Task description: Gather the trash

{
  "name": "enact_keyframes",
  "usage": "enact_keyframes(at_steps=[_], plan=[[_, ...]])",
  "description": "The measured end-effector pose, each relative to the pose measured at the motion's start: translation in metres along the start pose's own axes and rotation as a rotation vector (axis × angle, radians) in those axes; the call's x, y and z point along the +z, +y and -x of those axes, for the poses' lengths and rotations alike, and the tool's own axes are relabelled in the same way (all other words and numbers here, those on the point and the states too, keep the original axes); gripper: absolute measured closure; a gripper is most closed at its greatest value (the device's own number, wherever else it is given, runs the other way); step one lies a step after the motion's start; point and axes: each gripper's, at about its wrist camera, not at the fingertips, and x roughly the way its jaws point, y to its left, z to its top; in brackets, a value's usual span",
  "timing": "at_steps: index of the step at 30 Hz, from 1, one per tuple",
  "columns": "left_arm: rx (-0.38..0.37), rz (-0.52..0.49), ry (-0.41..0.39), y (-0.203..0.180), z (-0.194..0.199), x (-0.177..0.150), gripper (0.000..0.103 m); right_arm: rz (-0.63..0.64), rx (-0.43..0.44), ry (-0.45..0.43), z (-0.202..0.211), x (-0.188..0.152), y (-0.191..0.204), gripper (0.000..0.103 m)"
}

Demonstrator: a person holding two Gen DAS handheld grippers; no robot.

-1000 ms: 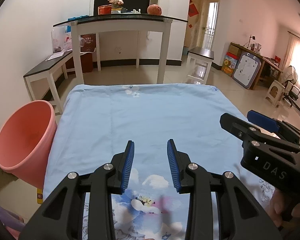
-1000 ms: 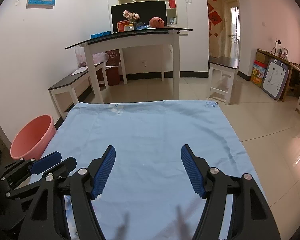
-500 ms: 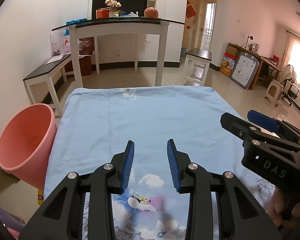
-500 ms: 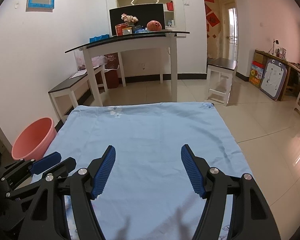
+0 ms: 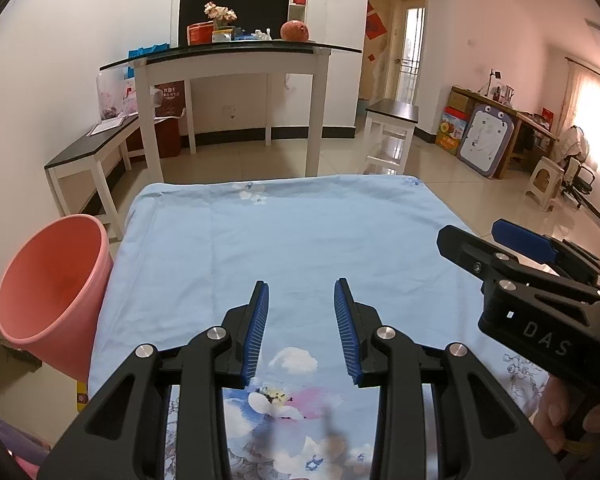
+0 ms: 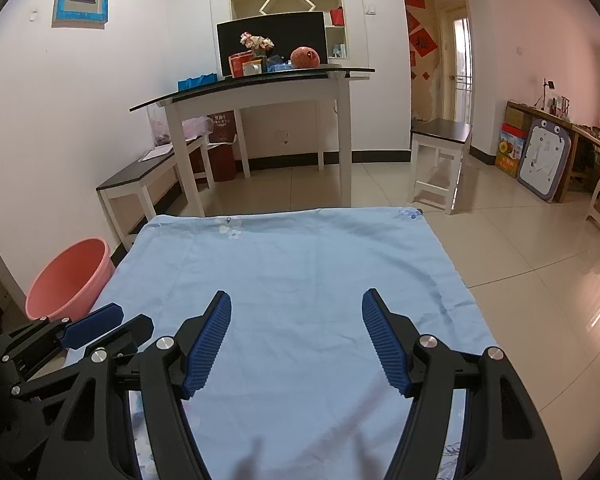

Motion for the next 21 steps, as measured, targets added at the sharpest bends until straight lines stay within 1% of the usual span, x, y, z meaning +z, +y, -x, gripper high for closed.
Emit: enact_keyframes(at_steps=[21], plan=[[-0.016,-0.022,0.017,-0.0038,-0.0093,-0.0007,0.068,-0.015,-0.017,0.011,-0.0015,0.0021,-0.0049,0.036]])
